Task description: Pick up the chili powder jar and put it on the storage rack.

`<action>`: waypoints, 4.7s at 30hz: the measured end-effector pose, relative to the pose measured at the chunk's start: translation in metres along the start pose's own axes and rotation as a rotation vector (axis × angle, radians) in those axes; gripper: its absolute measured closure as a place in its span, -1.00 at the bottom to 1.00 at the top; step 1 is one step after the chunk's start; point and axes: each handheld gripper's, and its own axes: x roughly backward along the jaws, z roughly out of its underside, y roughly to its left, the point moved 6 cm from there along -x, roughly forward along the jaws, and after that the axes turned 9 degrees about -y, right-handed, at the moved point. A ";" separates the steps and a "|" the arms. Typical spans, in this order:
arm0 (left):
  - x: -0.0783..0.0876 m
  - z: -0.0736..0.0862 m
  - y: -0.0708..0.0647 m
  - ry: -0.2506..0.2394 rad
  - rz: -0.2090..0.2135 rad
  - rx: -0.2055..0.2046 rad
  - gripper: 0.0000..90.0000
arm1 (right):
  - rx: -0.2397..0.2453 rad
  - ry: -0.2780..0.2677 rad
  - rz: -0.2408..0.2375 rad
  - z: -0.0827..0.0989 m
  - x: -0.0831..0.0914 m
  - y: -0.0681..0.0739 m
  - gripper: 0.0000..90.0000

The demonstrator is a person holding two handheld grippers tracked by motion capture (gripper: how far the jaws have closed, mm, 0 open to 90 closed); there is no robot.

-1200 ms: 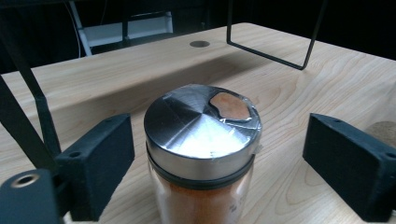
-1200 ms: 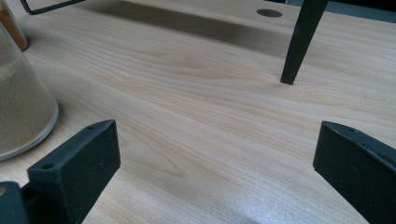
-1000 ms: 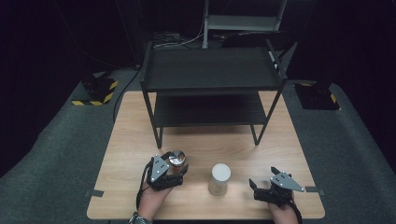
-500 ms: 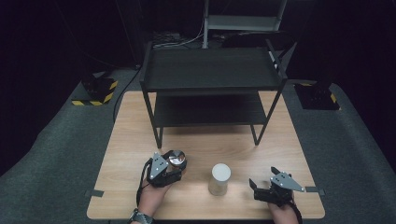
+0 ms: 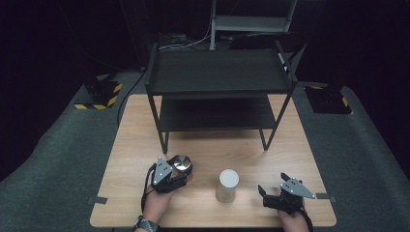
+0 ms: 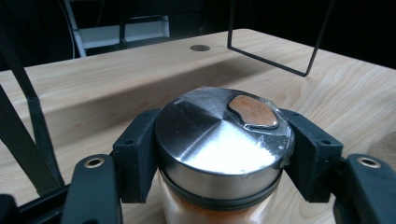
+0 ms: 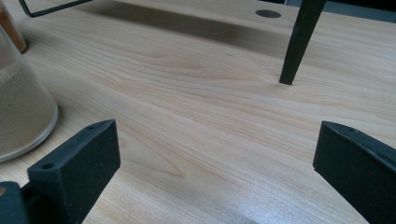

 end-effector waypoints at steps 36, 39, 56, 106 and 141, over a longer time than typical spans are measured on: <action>0.040 -0.071 -0.014 -0.164 0.044 -0.041 -0.23 | 0.011 0.074 0.012 -0.006 -0.004 0.003 -1.00; 0.042 -0.077 -0.013 -0.173 0.040 -0.042 -0.23 | 0.014 0.089 0.022 -0.008 -0.005 0.004 -0.99; 0.049 -0.123 -0.009 -0.230 0.036 -0.044 -0.23 | 0.003 0.075 0.018 -0.006 -0.004 0.002 -0.99; 0.019 -0.245 0.010 -0.366 0.003 -0.033 -0.23 | -0.005 0.066 0.007 -0.005 -0.002 0.000 -0.99; -0.054 -0.277 0.026 -0.377 -0.068 -0.042 -0.23 | -0.028 0.049 0.001 -0.003 0.000 -0.002 -0.99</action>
